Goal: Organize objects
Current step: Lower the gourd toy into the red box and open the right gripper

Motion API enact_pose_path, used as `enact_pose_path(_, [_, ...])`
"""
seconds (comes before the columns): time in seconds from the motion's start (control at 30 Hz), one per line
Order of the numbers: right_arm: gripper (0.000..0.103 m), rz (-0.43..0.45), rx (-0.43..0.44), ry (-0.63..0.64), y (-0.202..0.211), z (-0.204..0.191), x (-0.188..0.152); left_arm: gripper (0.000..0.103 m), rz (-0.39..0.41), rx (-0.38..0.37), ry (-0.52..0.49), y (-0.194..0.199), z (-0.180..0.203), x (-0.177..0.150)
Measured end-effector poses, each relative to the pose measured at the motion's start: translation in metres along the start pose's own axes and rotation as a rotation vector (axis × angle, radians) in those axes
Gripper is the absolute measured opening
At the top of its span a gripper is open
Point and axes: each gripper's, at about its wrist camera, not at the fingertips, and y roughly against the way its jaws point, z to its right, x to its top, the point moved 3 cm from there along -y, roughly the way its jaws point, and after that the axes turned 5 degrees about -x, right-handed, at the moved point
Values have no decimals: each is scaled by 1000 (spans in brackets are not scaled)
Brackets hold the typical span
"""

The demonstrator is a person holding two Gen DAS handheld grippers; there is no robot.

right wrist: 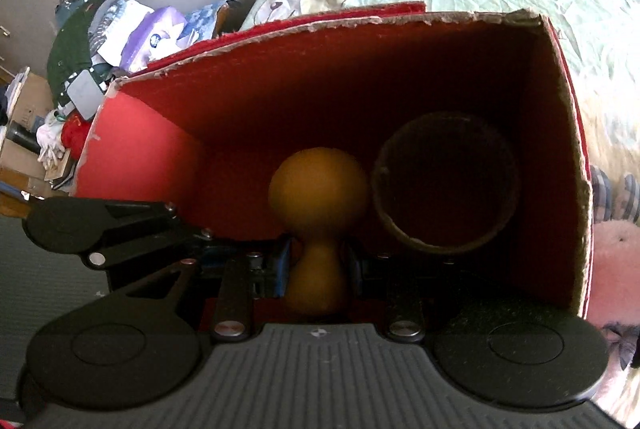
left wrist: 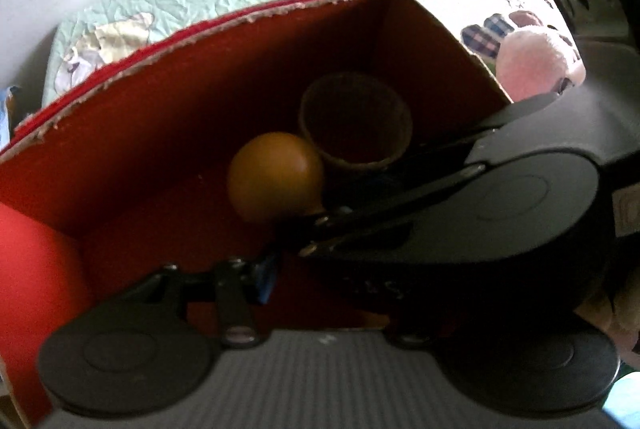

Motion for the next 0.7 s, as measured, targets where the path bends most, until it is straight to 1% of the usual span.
enact_pose_path(0.07, [32,-1,-15,1,0,0,0,55,-2,-6,-1,1,-1,-2])
enact_pose_path(0.13, [32,-6,-36,1,-2,0,0,52,-8,-9,-1,1,-1,-3])
enact_pose_path(0.23, [32,-8,-49,3,-3,1,0,51,-9,-8,0,0,0,1])
enact_pose_path(0.4, [29,9,-60,1,-1,2,0,51,-7,-1,-4,0,1,0])
enact_pose_path(0.7, [28,37,-52,-2,1,2,0,51,1,7,-7,3,3,-2])
